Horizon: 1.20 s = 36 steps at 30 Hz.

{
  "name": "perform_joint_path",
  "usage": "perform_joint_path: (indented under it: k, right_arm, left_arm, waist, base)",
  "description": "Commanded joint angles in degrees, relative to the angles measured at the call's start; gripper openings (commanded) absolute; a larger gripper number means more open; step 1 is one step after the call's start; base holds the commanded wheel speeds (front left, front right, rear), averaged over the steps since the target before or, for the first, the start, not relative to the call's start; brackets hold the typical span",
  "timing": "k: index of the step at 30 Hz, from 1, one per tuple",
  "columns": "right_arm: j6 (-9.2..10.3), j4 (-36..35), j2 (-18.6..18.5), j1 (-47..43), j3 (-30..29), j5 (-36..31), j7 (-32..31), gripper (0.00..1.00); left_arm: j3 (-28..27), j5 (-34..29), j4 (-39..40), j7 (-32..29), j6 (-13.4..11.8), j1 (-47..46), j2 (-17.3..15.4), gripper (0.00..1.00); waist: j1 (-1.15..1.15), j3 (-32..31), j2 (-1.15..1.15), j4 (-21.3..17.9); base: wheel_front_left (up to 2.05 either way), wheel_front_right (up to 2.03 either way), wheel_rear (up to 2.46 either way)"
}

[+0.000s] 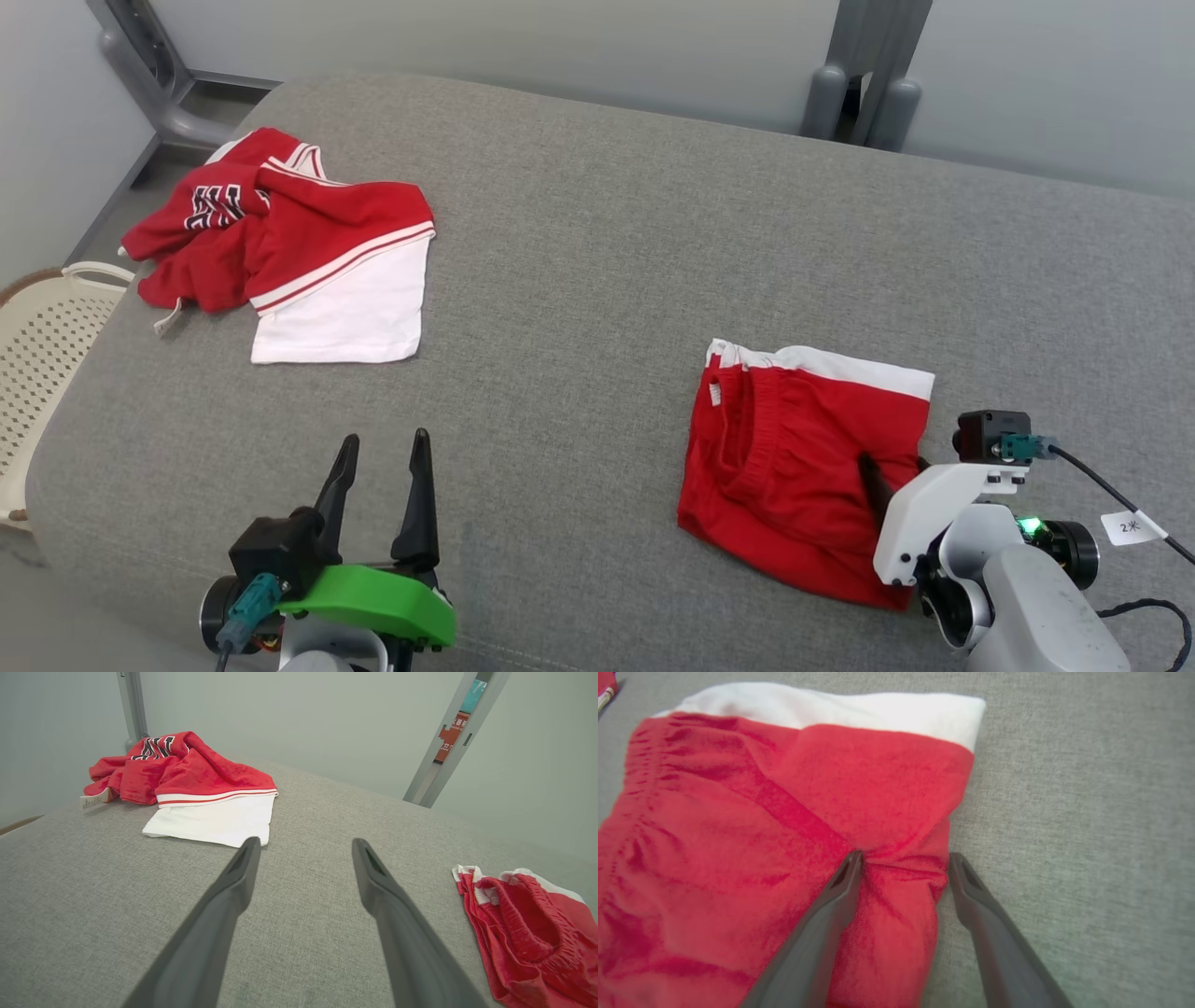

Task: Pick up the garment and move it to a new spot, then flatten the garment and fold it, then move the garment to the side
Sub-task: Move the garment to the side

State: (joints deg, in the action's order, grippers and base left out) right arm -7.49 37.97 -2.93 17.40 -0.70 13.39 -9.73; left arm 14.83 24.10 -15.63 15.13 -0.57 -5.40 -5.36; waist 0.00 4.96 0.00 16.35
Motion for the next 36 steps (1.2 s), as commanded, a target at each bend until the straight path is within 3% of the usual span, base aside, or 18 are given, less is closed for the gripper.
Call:
perform_joint_path:
  k: [1, 2, 3, 4, 11, 21, 25, 31, 36]
  right_arm:
    - [0.00, 1.2, 0.1, 0.0, 0.6, 0.6, -0.3, 0.29]
    - [0.00, 1.4, 0.1, 0.2, 0.9, 0.7, -0.1, 0.19]
    - [0.00, 1.5, 0.1, 0.6, 1.1, 0.7, 0.3, 0.19]
    - [0.00, 1.5, 0.1, 1.2, 1.2, 0.6, 0.8, 0.00]
    - [0.05, -0.2, -0.1, 5.4, 0.6, -1.9, 4.5, 0.00]
    - [0.05, -5.3, -0.3, 10.3, -6.2, -8.3, 5.1, 0.00]
    - [0.04, -6.6, -0.5, 11.0, -8.2, -9.0, 5.1, 0.00]
    - [0.04, -6.1, -0.2, 12.7, -8.5, -9.1, 6.2, 0.00]
    - [0.04, -4.8, -0.1, 14.9, -7.4, -9.5, 7.8, 0.00]
  left_arm:
    - [-0.2, -0.5, -0.1, 0.0, 0.2, 0.2, 0.1, 1.00]
    - [-0.2, -0.7, -0.1, 0.0, 0.4, 0.2, 0.1, 1.00]
    - [-0.1, -0.8, -0.1, 0.0, 0.5, 0.1, 0.1, 1.00]
    - [-0.1, -0.9, 0.0, 0.0, 0.5, 0.0, 0.1, 1.00]
    - [-0.1, -1.7, 0.8, 0.0, 0.6, -1.5, -0.1, 1.00]
    - [0.7, -3.1, 2.9, -0.9, 0.9, -6.6, -1.2, 1.00]
    - [1.5, -3.8, 3.5, -2.1, 1.3, -9.2, -1.7, 1.00]
    - [2.4, -4.7, 4.2, -3.8, 1.5, -11.8, -2.5, 1.00]
    - [2.5, -4.8, 4.5, -4.2, 1.3, -12.3, -3.0, 1.00]
  waist:
    - [0.00, 0.2, 0.00, -0.4]
    - [0.00, 0.3, 0.00, -0.9]
    - [0.00, 0.4, 0.00, -1.3]
    - [0.00, 0.6, 0.00, -2.1]
    - [0.00, 3.4, 0.00, -9.5]
    - [0.00, 10.0, 0.00, -26.3]
    - [0.00, 12.5, 0.00, -31.1]
    - [0.00, 15.0, 0.00, -34.7]
    - [0.00, 15.8, 0.00, -34.1]
  base:
    - [0.00, 0.00, 0.00]
    - [0.00, 0.00, 0.00]
    - [0.00, 0.00, 0.00]
    - [0.00, 0.00, 0.00]
    - [0.00, 0.00, 0.00]
    - [0.00, 0.00, 0.00]
    - [0.00, 0.00, 0.00]
    - [0.00, 0.00, 0.00]
    - [0.00, 0.00, 0.00]
